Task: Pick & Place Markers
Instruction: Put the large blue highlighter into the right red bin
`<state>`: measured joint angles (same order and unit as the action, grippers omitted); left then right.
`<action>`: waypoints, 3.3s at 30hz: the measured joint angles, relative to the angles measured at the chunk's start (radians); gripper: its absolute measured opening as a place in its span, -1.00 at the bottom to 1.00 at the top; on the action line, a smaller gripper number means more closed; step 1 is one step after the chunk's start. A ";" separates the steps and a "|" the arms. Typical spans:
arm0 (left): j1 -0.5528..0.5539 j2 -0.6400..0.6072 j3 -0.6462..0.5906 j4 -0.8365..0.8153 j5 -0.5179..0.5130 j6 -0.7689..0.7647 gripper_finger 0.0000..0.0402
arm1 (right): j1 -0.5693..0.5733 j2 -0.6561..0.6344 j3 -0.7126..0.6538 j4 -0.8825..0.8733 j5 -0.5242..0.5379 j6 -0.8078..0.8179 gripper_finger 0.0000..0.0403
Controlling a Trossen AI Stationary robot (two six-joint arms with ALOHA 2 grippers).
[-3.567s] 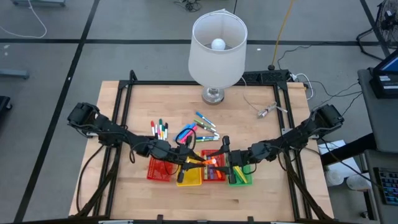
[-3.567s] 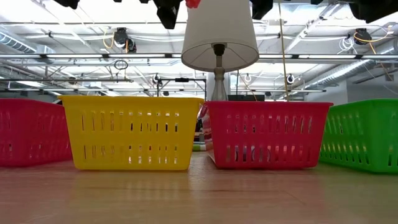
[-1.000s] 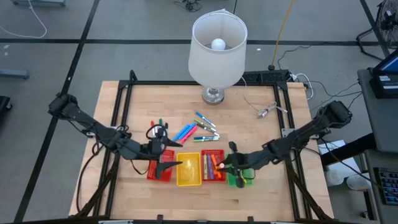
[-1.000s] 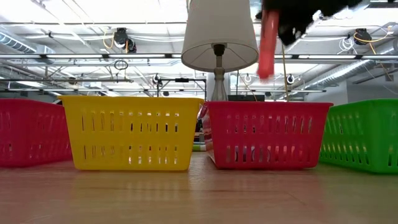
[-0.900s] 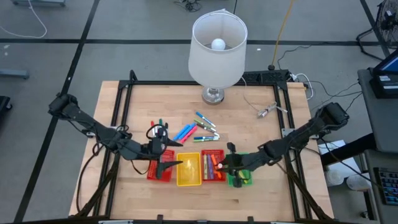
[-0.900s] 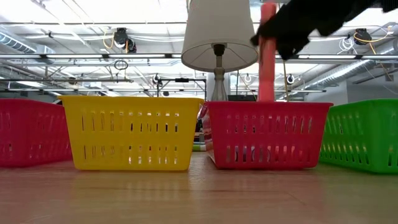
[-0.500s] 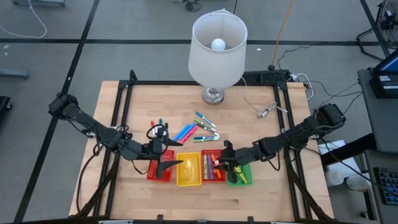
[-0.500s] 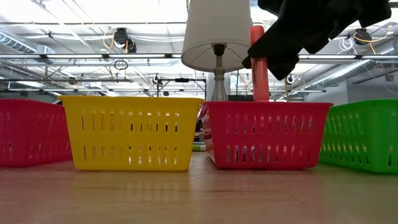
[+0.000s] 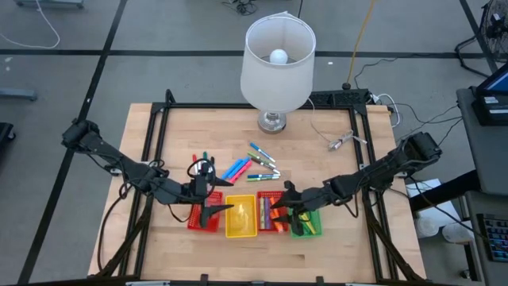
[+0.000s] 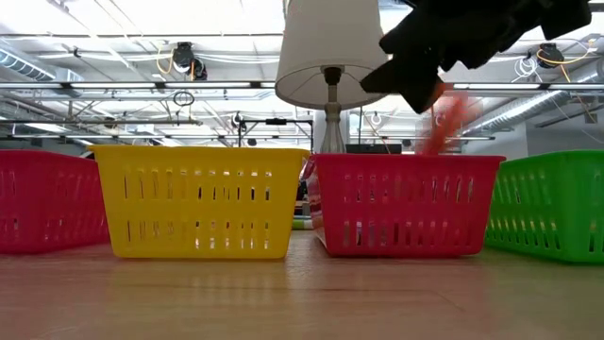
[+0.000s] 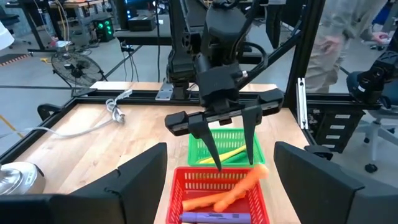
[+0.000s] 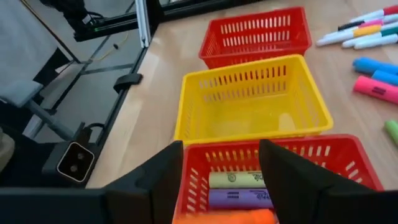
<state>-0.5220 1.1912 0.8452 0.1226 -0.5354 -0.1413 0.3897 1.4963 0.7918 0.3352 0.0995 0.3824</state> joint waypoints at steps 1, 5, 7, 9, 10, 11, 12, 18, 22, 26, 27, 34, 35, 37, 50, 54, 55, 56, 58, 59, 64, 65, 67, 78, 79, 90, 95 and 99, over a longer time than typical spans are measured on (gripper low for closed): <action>0.000 0.000 0.000 0.000 0.000 0.000 0.50 | 0.000 0.000 0.000 0.011 0.002 -0.004 0.00; 0.000 0.000 0.000 0.000 0.000 0.001 0.50 | 0.000 0.000 0.000 0.081 0.056 -0.038 -0.05; 0.000 0.000 0.000 0.000 0.000 0.004 0.50 | -0.003 0.000 0.000 0.114 0.053 -0.066 -0.07; 0.000 0.000 0.000 -0.003 0.000 0.001 0.50 | -0.003 0.000 0.000 0.134 0.029 -0.082 -0.09; 0.000 0.000 0.000 -0.007 0.000 -0.001 0.50 | -0.001 0.000 0.000 0.143 0.009 -0.083 -0.10; 0.000 0.000 0.000 -0.013 0.000 -0.003 0.50 | 0.003 0.000 0.000 0.151 -0.013 -0.083 -0.11; 0.000 0.000 0.000 -0.020 0.000 -0.008 0.50 | 0.006 0.000 0.000 0.159 -0.032 -0.082 -0.12; 0.000 0.000 0.000 -0.036 0.001 -0.023 0.50 | 0.022 0.000 0.000 0.177 -0.114 -0.109 -0.15; 0.000 0.000 0.000 -0.055 0.001 -0.022 0.50 | 0.027 0.000 0.000 0.216 -0.129 -0.121 -0.15; 0.000 0.000 0.000 -0.085 0.002 -0.019 0.50 | 0.027 0.000 0.000 0.227 -0.128 -0.137 -0.15; 0.000 0.000 0.000 -0.099 0.001 -0.013 0.50 | 0.027 0.000 0.000 0.231 -0.127 -0.137 -0.15; 0.008 0.000 -0.001 -0.121 -0.095 0.070 0.50 | -0.004 -0.013 0.000 0.260 -0.128 -0.190 -0.15; 0.012 0.000 -0.001 -0.120 -0.125 0.092 0.50 | -0.011 -0.025 0.000 0.261 -0.127 -0.200 -0.15; 0.033 0.000 -0.001 -0.126 -0.172 0.108 0.50 | -0.026 -0.061 0.000 0.256 -0.127 -0.232 -0.15; 0.254 0.000 -0.001 -0.081 -0.174 0.166 0.50 | -0.090 -0.325 0.000 -0.123 0.140 -0.363 -0.15; 0.306 0.000 -0.001 -0.061 -0.105 0.168 0.50 | -0.090 -0.330 -0.001 -0.187 0.237 -0.343 -0.15; 0.317 0.000 -0.001 -0.060 -0.080 0.163 0.50 | -0.091 -0.330 -0.001 -0.191 0.249 -0.343 -0.15; 0.328 0.000 -0.001 -0.056 -0.058 0.157 0.50 | -0.090 -0.330 -0.001 -0.189 0.263 -0.344 -0.15; 0.348 0.000 -0.001 -0.036 -0.021 0.149 0.50 | -0.094 -0.330 -0.001 -0.186 0.274 -0.346 -0.15; 0.357 0.000 -0.001 -0.025 -0.007 0.145 0.50 | -0.095 -0.330 -0.001 -0.184 0.286 -0.345 -0.15; 0.389 0.000 -0.001 0.011 0.073 0.138 0.50 | -0.098 -0.330 -0.001 -0.178 0.322 -0.344 -0.15; 0.390 0.000 -0.001 0.013 0.083 0.137 0.50 | -0.101 -0.330 -0.001 -0.176 0.321 -0.348 -0.15; 0.393 0.000 -0.001 0.012 0.095 0.131 0.50 | -0.106 -0.330 -0.001 -0.171 0.320 -0.361 -0.15; 0.394 0.000 -0.001 0.007 0.122 0.132 0.50 | -0.110 -0.330 -0.001 -0.128 0.320 -0.398 -0.15; 0.396 0.000 -0.001 0.007 0.122 0.133 0.50 | -0.110 -0.330 -0.001 -0.125 0.319 -0.399 -0.15; 0.408 0.000 -0.001 -0.017 0.116 0.081 0.50 | -0.110 -0.330 -0.001 -0.108 0.319 -0.402 -0.15; 0.429 0.000 -0.001 -0.010 0.113 0.086 0.50 | -0.102 -0.330 -0.001 -0.108 0.318 -0.387 -0.15; 0.456 0.000 -0.001 0.065 0.114 0.126 0.50 | -0.093 -0.330 -0.001 -0.123 0.317 -0.367 -0.15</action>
<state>-0.0658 1.1912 0.8442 0.1874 -0.4219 -0.0151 0.2968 1.1667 0.7910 0.2127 0.4166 0.0153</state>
